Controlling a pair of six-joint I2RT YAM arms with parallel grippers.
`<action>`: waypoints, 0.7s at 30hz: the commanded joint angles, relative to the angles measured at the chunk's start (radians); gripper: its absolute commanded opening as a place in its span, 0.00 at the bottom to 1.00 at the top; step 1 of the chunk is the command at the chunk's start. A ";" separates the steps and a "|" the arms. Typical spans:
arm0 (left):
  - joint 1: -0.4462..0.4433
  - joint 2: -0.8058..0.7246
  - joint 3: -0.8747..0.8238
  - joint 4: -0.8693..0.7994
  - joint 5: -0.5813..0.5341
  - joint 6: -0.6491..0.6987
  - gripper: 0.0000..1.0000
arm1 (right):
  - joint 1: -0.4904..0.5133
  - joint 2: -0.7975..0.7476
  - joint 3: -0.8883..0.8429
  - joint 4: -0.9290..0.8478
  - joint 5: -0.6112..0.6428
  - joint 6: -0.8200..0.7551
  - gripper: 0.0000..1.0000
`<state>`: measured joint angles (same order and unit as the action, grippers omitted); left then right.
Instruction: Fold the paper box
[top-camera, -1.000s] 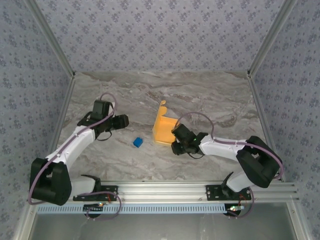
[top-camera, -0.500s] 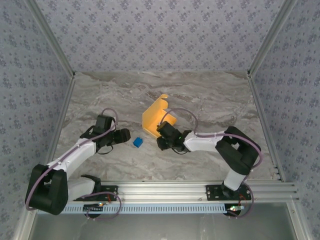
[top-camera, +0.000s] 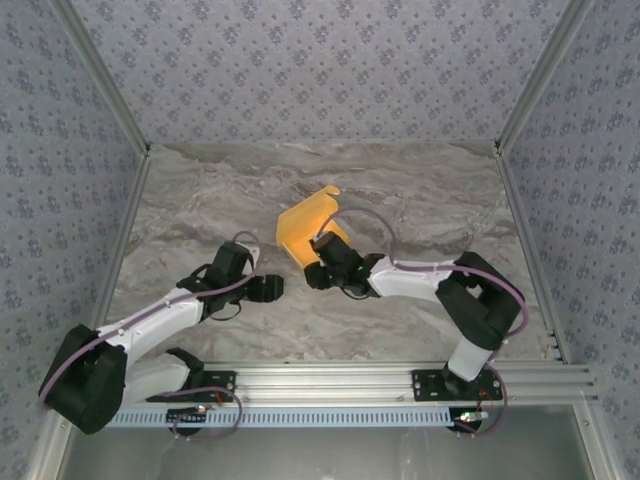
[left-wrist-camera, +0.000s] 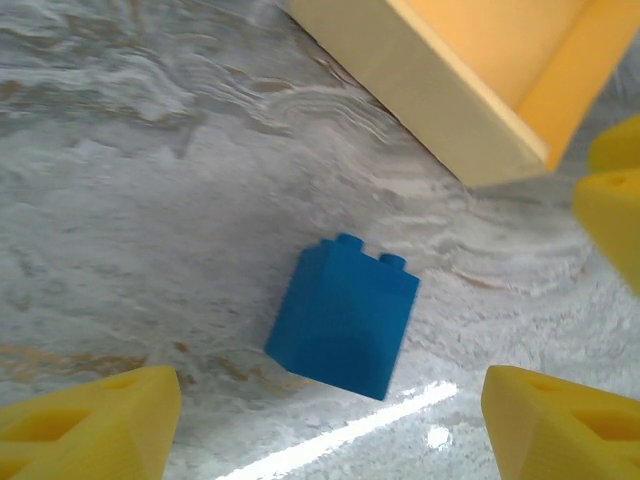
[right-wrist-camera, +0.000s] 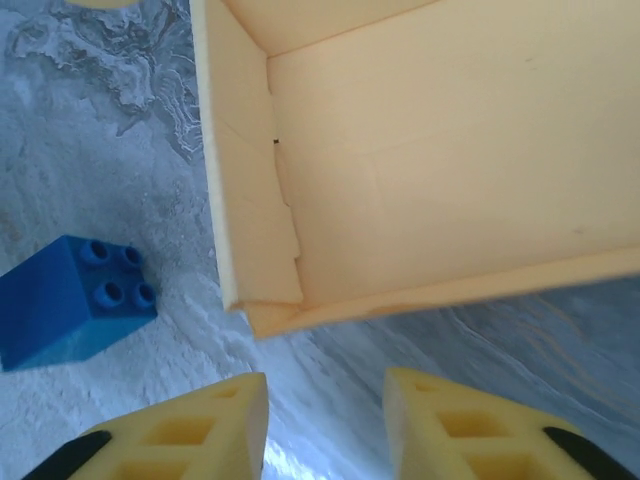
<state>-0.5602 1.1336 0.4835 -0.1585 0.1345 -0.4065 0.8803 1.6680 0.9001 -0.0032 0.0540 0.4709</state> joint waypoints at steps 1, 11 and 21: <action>-0.039 0.040 0.010 0.075 -0.048 0.100 0.79 | -0.033 -0.119 -0.040 -0.083 0.048 -0.020 0.43; -0.114 0.218 0.105 0.051 -0.156 0.215 0.66 | -0.147 -0.266 -0.116 -0.169 0.070 -0.024 0.49; -0.132 0.287 0.139 0.057 -0.155 0.249 0.46 | -0.208 -0.324 -0.141 -0.214 0.078 -0.038 0.50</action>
<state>-0.6838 1.3979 0.5980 -0.1005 -0.0101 -0.1825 0.6899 1.3880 0.7670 -0.1741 0.1097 0.4526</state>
